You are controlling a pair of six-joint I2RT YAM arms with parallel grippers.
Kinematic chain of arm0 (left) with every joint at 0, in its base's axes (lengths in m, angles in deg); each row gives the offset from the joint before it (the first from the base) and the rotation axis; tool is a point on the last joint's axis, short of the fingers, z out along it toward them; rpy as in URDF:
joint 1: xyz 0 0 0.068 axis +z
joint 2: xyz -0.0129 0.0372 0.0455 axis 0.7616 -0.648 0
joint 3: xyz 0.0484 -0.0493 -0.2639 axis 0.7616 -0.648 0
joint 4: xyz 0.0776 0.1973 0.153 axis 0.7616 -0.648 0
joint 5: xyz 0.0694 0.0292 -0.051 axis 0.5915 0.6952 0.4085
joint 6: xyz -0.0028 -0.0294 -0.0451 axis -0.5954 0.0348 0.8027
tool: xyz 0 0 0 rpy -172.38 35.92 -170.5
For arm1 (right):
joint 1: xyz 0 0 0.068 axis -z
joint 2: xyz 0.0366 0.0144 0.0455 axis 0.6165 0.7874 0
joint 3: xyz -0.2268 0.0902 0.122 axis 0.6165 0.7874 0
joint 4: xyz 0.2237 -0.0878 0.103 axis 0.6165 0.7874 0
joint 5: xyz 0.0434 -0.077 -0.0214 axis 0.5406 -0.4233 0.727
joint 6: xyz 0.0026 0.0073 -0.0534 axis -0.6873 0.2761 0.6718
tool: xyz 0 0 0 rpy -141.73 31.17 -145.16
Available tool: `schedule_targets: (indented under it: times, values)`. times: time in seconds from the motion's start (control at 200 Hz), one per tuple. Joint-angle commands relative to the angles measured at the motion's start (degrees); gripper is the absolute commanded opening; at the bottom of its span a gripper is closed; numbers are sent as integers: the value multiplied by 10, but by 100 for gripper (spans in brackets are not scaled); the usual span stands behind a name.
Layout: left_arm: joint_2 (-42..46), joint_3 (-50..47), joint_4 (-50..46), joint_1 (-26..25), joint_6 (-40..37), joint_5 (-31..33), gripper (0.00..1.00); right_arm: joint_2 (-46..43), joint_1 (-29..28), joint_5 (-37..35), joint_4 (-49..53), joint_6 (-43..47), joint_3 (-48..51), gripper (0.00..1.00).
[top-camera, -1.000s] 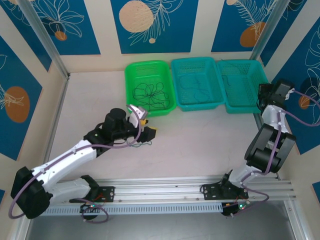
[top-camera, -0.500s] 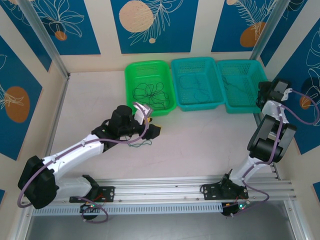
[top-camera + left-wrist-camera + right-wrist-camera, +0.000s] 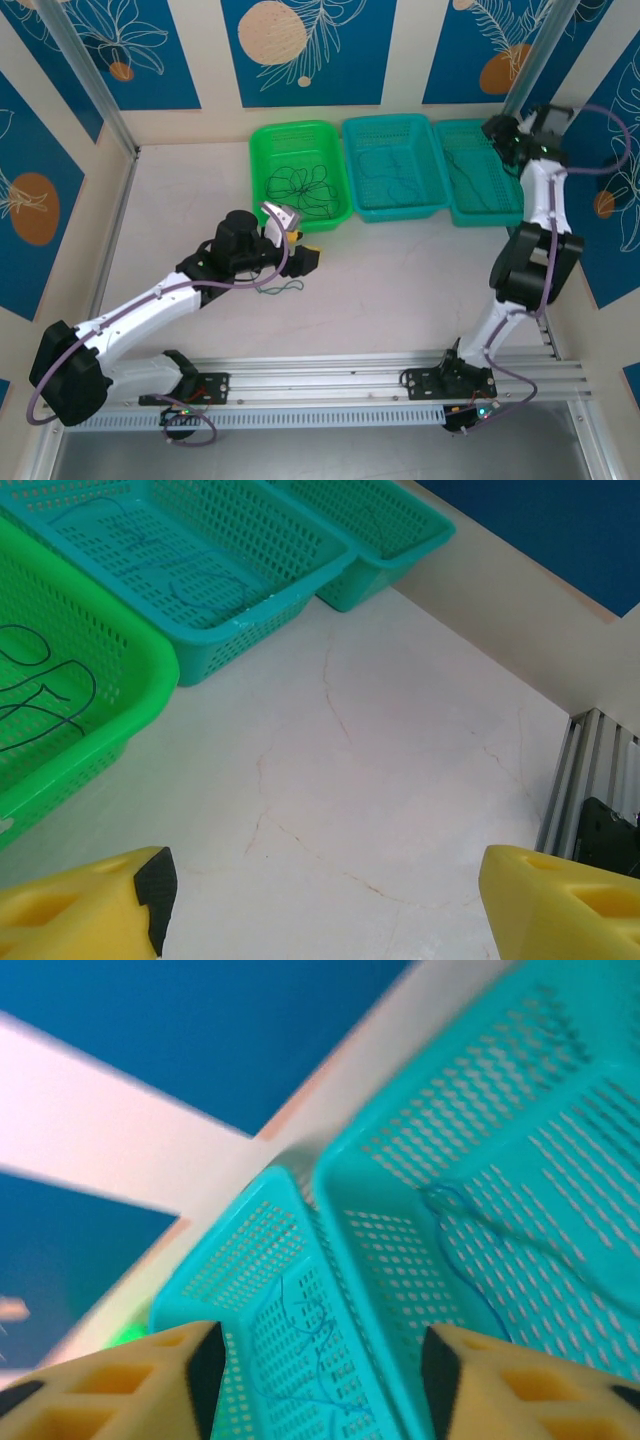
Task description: Untangle the cables
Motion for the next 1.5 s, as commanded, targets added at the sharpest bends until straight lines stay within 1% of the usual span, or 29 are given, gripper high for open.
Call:
schedule_targets:
  times: [0.0,0.18,0.36,0.445,0.545,0.585,0.64,0.67,0.83,0.995,1.075,1.185,1.295,1.495]
  values:
    - [-9,28,-16,-7,-19,-18,80,100,-16,5,170,126,-96,50]
    - [-22,38,-26,-7,-27,-5,81,208,-13,3,167,133,-187,48]
    - [-45,36,-13,-7,-24,-2,81,316,-23,-41,200,172,-307,48]
    - [-56,34,-2,-7,-20,-4,81,363,-26,-67,213,176,-360,48]
    - [-66,34,7,-7,-17,-3,81,404,-30,-82,228,177,-408,48]
    - [-68,33,8,-7,-18,-3,82,413,-30,-70,227,173,-414,47]
    - [-71,31,9,-7,-19,0,82,424,-30,-56,230,167,-426,42]
    - [-71,30,10,-7,-19,2,82,429,-30,-55,235,160,-435,41]
    - [-65,22,13,-7,-17,7,82,436,-28,-55,227,133,-435,41]
    - [-58,13,19,-7,-17,19,82,453,-16,-20,231,78,-441,41]
    - [-57,10,21,-6,-16,20,83,460,-11,-5,232,54,-441,39]
    - [-58,4,25,-7,-15,22,83,463,-8,0,229,46,-439,39]
    - [-57,0,28,-6,-16,24,83,465,-7,-1,226,46,-440,32]
    - [-59,-1,29,-7,-19,30,83,465,-12,6,226,52,-442,32]
